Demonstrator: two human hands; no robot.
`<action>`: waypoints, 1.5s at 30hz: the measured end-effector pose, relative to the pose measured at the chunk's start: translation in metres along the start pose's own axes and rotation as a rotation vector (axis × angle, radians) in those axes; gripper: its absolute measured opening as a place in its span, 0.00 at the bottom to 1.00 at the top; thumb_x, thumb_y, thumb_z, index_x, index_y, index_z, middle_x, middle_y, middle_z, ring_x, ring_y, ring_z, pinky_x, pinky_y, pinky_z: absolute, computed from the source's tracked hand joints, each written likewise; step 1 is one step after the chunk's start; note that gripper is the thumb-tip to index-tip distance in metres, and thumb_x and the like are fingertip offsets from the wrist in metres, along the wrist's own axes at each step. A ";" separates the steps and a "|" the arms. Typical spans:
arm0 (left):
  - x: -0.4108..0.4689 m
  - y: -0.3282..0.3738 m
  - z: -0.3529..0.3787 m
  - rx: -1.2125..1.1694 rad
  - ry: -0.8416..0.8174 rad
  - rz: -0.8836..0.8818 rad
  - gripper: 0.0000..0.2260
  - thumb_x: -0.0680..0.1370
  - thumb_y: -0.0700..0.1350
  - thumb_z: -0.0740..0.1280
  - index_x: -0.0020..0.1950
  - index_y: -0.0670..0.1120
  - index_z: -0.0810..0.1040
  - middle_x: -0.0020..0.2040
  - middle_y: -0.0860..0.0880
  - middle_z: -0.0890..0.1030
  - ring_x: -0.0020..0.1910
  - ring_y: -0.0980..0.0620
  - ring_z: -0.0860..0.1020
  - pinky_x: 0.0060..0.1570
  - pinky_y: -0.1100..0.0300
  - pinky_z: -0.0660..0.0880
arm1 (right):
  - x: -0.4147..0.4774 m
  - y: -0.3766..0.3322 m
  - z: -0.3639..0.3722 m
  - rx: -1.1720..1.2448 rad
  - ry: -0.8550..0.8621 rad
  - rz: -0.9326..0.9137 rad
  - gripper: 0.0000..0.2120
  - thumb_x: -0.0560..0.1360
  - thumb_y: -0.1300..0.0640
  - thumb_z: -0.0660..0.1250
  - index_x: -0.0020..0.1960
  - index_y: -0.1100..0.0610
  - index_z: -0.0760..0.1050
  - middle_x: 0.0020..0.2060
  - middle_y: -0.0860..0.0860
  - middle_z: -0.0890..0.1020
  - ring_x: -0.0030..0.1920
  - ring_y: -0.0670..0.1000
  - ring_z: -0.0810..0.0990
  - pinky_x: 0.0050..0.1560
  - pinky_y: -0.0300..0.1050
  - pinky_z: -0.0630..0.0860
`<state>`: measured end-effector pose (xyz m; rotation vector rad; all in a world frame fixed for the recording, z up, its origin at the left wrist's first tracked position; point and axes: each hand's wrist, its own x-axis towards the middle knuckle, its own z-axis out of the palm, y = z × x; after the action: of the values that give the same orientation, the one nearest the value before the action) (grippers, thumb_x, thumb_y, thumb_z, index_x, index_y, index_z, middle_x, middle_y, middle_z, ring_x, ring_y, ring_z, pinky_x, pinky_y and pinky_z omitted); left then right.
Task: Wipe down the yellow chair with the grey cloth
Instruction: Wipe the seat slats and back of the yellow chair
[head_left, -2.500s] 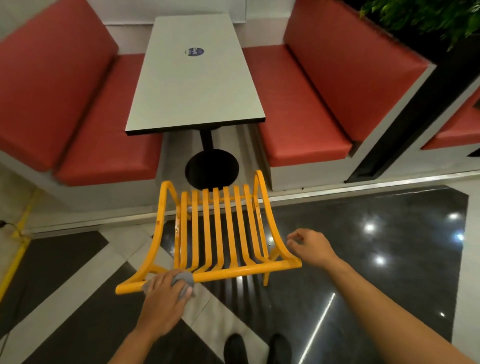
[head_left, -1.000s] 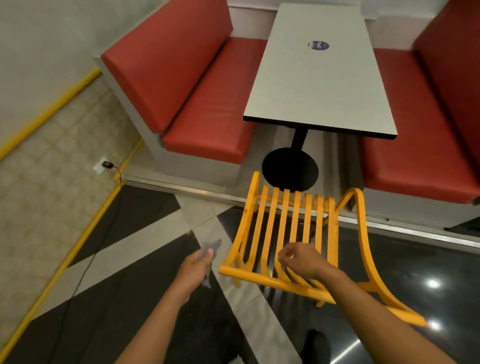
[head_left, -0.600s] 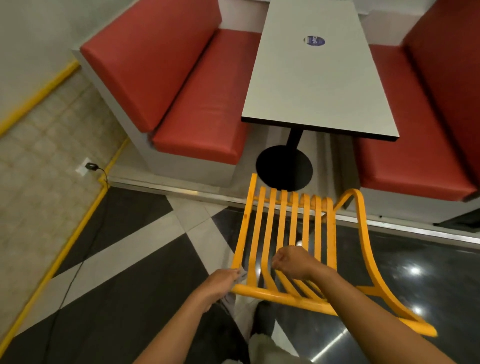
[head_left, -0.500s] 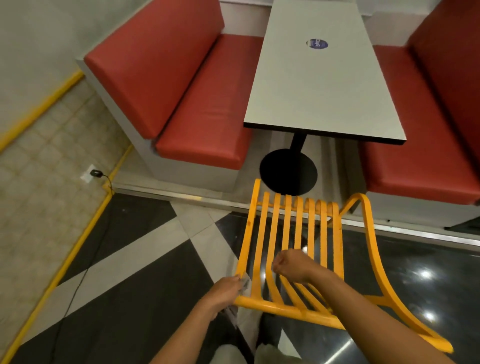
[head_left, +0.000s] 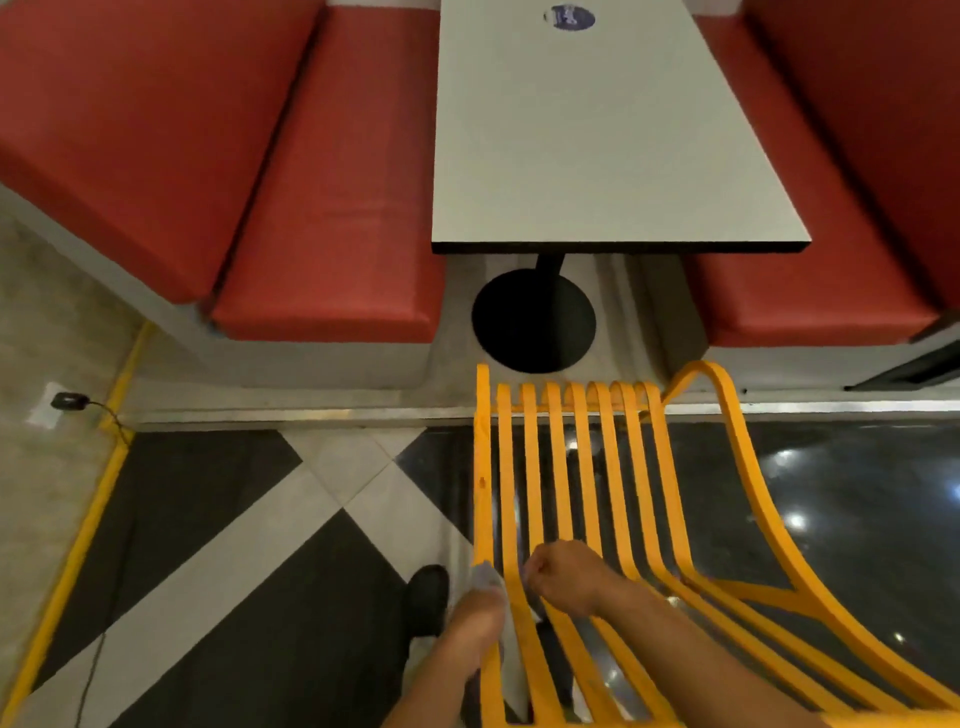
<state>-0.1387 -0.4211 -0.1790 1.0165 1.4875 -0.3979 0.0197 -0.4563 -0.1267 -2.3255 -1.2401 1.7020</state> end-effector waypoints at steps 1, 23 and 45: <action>0.009 0.003 0.002 0.046 -0.015 0.018 0.19 0.90 0.51 0.50 0.77 0.50 0.70 0.65 0.44 0.79 0.59 0.49 0.80 0.59 0.56 0.73 | 0.007 -0.004 0.001 0.018 0.015 0.028 0.15 0.80 0.51 0.63 0.51 0.58 0.85 0.51 0.54 0.88 0.53 0.52 0.86 0.56 0.53 0.83; 0.212 0.267 -0.095 -0.194 0.042 0.190 0.27 0.85 0.65 0.52 0.68 0.46 0.74 0.59 0.42 0.80 0.59 0.42 0.79 0.61 0.45 0.77 | 0.158 -0.030 0.013 0.614 0.460 0.371 0.10 0.85 0.41 0.59 0.55 0.44 0.76 0.48 0.43 0.80 0.53 0.45 0.79 0.51 0.40 0.71; 0.099 -0.040 -0.031 -0.808 -0.682 -0.027 0.14 0.85 0.50 0.67 0.54 0.38 0.79 0.43 0.37 0.75 0.40 0.41 0.76 0.46 0.46 0.76 | 0.116 0.009 0.009 0.726 0.382 0.298 0.09 0.82 0.46 0.65 0.53 0.48 0.82 0.53 0.53 0.86 0.55 0.53 0.84 0.63 0.53 0.79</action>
<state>-0.1772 -0.3842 -0.2768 0.1702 0.8911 -0.1061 0.0290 -0.3986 -0.2275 -2.2471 -0.1629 1.3392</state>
